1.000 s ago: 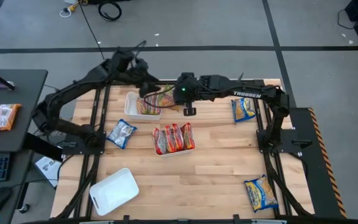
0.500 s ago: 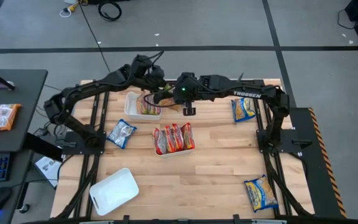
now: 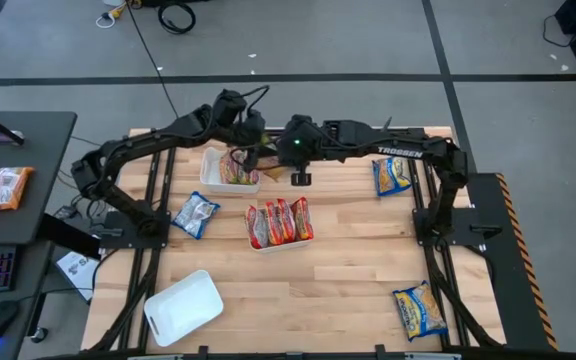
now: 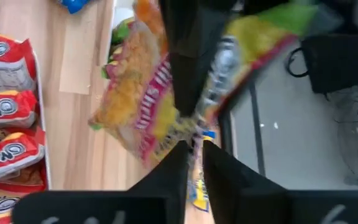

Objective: Sort Maruchan noodles
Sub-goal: Put the green noodle pack into the top white bin, then adjust the green noodle packs in the top white bin

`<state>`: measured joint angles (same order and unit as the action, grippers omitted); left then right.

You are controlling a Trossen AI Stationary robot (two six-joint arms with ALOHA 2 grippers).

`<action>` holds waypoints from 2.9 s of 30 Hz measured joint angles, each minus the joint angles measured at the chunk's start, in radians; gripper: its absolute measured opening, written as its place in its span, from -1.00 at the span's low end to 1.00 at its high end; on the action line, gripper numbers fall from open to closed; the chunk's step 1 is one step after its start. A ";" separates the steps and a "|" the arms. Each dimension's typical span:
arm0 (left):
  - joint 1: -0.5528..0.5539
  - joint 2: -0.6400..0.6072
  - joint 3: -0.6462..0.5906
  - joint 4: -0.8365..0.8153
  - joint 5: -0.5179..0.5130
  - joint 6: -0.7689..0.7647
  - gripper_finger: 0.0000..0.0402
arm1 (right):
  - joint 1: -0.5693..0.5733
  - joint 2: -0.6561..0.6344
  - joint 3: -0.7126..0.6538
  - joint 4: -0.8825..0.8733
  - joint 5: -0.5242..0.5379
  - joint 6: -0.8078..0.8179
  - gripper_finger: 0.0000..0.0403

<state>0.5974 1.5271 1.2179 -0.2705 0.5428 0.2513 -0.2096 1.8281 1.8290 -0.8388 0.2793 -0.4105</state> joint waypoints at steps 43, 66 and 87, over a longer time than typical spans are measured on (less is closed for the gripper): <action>0.513 0.111 -0.001 -0.804 0.276 1.070 -0.50 | 0.003 -0.310 -0.067 -0.304 -0.075 0.487 -0.36; 0.418 0.109 -0.001 -0.681 0.351 0.798 -0.29 | 0.050 -0.310 -0.067 -0.414 -0.070 0.658 -0.36; 0.231 0.078 0.102 -0.551 -0.061 0.087 0.35 | 0.064 -0.310 -0.067 -0.420 0.011 0.635 -0.36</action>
<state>0.8285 1.6051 1.3201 -0.8220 0.4823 0.3378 -0.1453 1.5185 1.7622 -1.2591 0.2901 0.2243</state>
